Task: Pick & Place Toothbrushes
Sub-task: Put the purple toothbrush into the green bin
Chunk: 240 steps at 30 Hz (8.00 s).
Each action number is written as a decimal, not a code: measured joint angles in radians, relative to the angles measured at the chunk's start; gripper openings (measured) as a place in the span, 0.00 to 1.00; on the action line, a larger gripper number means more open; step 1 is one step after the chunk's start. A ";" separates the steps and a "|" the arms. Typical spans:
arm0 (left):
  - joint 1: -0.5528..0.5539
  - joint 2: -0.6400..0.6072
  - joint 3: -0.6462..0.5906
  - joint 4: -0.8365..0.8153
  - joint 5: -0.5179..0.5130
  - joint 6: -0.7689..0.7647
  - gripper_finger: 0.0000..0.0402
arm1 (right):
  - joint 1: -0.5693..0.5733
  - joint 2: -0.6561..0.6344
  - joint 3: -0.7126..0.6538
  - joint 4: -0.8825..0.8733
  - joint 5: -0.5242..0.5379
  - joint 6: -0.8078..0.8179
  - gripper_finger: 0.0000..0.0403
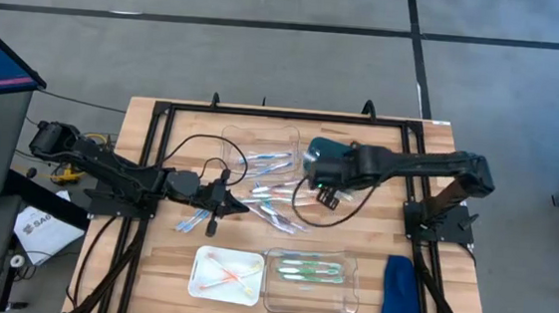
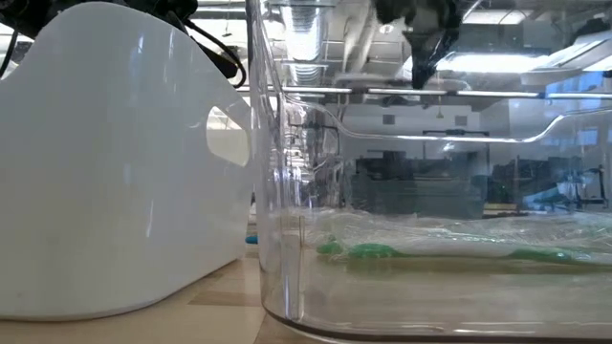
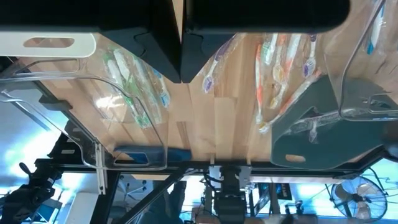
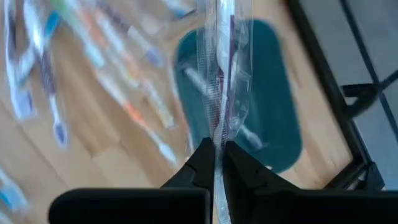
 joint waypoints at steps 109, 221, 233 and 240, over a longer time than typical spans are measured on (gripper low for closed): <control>0.022 0.000 0.000 0.069 0.043 -0.050 0.00 | -0.512 0.072 -0.610 0.609 -0.343 -0.981 0.19; 0.068 0.296 0.000 0.232 0.039 0.122 0.00 | -0.024 -0.407 -0.677 1.626 -0.478 -0.696 0.59; 0.067 0.295 0.001 0.165 -0.025 0.180 0.00 | -0.024 -0.407 -0.676 1.624 -0.475 -0.696 0.59; 0.060 0.295 0.009 0.108 0.002 0.237 0.02 | -0.024 -0.407 -0.676 1.624 -0.475 -0.696 0.59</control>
